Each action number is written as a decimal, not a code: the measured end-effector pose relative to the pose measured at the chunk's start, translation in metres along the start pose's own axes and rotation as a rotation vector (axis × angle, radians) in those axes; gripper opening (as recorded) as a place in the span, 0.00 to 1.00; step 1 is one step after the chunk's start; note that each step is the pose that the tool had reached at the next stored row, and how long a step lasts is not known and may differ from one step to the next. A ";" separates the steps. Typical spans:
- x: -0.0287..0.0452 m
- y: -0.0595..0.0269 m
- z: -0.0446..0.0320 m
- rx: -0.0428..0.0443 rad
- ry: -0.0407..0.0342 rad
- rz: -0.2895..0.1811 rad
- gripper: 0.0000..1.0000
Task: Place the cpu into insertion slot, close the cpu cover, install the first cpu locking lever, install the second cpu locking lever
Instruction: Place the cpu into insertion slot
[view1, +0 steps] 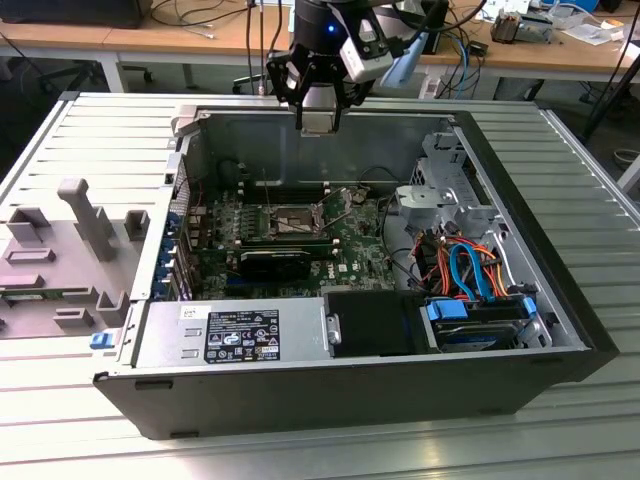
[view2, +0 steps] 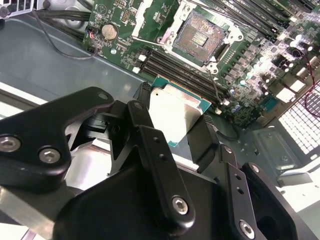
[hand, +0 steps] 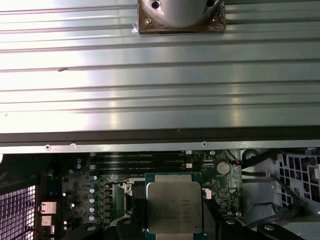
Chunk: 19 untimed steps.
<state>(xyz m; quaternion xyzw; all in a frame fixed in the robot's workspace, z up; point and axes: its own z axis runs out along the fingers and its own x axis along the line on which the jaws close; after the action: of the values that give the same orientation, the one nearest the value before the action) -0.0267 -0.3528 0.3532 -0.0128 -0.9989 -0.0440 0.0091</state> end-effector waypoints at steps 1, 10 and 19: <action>0.0000 0.0000 0.0002 0.0001 0.0001 0.000 0.54; 0.0000 -0.0002 0.0020 0.0002 0.0000 0.000 0.54; 0.0000 -0.0003 0.0035 0.0005 0.0001 0.000 0.54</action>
<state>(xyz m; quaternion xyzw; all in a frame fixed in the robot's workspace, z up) -0.0267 -0.3528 0.3497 -0.0128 -0.9989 -0.0437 0.0091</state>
